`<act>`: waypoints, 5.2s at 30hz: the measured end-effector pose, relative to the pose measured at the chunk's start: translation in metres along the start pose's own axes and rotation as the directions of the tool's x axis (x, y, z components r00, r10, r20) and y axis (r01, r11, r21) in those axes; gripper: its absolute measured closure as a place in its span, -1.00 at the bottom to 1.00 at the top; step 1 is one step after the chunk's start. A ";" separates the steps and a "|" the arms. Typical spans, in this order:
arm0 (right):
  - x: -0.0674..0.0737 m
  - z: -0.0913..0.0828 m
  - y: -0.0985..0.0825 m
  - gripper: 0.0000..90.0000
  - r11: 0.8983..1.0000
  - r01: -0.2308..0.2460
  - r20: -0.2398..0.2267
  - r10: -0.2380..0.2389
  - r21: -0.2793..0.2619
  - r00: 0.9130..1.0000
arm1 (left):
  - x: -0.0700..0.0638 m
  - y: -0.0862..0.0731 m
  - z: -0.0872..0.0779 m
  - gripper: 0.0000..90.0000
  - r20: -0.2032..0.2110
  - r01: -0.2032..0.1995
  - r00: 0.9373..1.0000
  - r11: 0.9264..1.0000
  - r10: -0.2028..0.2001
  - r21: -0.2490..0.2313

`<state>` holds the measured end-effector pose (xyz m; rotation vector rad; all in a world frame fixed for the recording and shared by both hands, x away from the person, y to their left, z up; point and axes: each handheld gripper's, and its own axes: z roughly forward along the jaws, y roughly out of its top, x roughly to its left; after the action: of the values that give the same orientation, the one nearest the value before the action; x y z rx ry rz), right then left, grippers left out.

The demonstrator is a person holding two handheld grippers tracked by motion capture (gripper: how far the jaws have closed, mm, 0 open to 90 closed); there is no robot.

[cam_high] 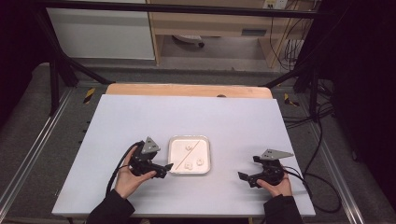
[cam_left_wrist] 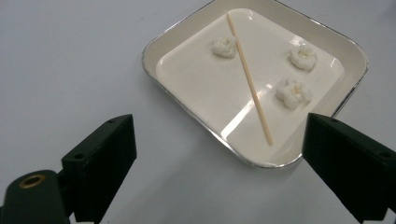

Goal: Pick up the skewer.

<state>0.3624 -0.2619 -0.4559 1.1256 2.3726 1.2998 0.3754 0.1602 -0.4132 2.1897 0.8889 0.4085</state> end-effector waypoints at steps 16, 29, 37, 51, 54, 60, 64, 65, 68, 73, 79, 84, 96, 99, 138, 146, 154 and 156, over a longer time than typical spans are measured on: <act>0.000 0.000 0.000 -0.97 1.000 0.003 -0.003 -0.003 0.001 1.000 | -0.016 0.027 0.036 -0.47 0.001 0.005 1.000 0.998 -0.005 0.058; 0.000 0.001 0.000 -0.96 1.000 0.001 -0.006 -0.001 0.000 1.000 | -0.024 0.029 0.057 0.17 -0.009 0.004 1.000 0.994 -0.003 0.110; 0.001 0.001 0.000 -0.96 1.000 -0.002 -0.009 0.002 0.000 1.000 | -0.026 0.030 0.060 0.56 0.007 0.023 1.000 0.993 -0.024 0.115; 0.001 0.002 0.000 -0.96 1.000 -0.003 -0.012 0.003 -0.001 1.000 | -0.034 0.029 0.067 0.89 -0.021 0.026 0.999 0.993 -0.024 0.114; 0.001 0.002 0.000 -0.96 1.000 -0.002 -0.011 0.002 -0.001 1.000 | -0.035 0.028 0.067 0.94 -0.037 0.037 0.999 0.993 -0.033 0.111; 0.001 0.002 0.000 -0.96 1.000 -0.002 -0.013 0.002 -0.002 1.000 | -0.037 0.027 0.066 0.96 -0.048 0.043 0.998 0.994 -0.038 0.101; 0.001 0.001 0.000 -0.96 1.000 -0.003 -0.014 0.003 -0.003 1.000 | -0.036 0.024 0.066 0.97 -0.039 0.051 0.998 0.995 -0.048 0.082; 0.001 0.001 0.000 -0.96 1.000 -0.003 -0.015 0.003 -0.003 1.000 | -0.035 0.024 0.066 0.97 -0.035 0.057 0.998 0.995 -0.054 0.078; 0.001 0.002 0.000 -0.96 1.000 -0.002 -0.015 0.002 -0.002 1.000 | -0.034 0.022 0.064 0.97 -0.026 0.054 0.998 0.997 -0.053 0.064; 0.001 0.002 0.000 -0.96 1.000 -0.004 -0.017 0.004 -0.002 1.000 | -0.033 0.024 0.057 0.97 -0.021 0.053 0.998 0.998 -0.053 0.020; 0.001 0.002 -0.001 -0.96 1.000 -0.001 -0.017 0.001 -0.003 1.000 | -0.031 0.025 0.049 0.97 -0.008 0.055 0.998 0.998 -0.055 -0.006; 0.001 0.002 0.000 -0.96 1.000 -0.001 -0.015 0.001 -0.004 1.000 | -0.030 0.024 0.043 0.97 0.005 0.049 0.999 0.999 -0.049 -0.007; 0.009 0.005 0.006 -0.98 1.000 0.025 0.018 -0.025 -0.001 1.000 | -0.026 0.026 0.030 0.97 0.059 0.008 0.998 1.000 -0.008 0.001; 0.013 0.008 0.009 -0.98 0.999 0.048 0.018 -0.048 -0.002 0.999 | -0.026 0.026 0.028 0.97 0.067 -0.006 0.998 1.000 0.006 0.004; 0.062 0.018 0.038 -0.77 0.862 0.495 0.130 -0.506 0.105 0.853 | -0.085 0.071 0.046 0.97 0.207 -0.232 0.955 0.971 0.214 0.067; 0.067 0.020 0.038 -0.60 0.804 0.582 0.120 -0.594 0.121 0.795 | -0.098 0.080 0.051 0.97 0.228 -0.269 0.942 0.960 0.247 0.072; 0.068 0.021 0.037 -0.40 0.751 0.648 0.097 -0.659 0.122 0.746 | -0.108 0.088 0.057 0.97 0.249 -0.304 0.928 0.949 0.276 0.083; 0.067 0.022 0.036 -0.30 0.714 0.688 0.086 -0.700 0.130 0.709 | -0.110 0.090 0.059 0.97 0.258 -0.314 0.924 0.945 0.283 0.089</act>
<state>0.3461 -0.1893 -0.4290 0.2212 2.3907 0.8176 0.3705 0.0080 -0.3900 2.4405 0.4585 0.2238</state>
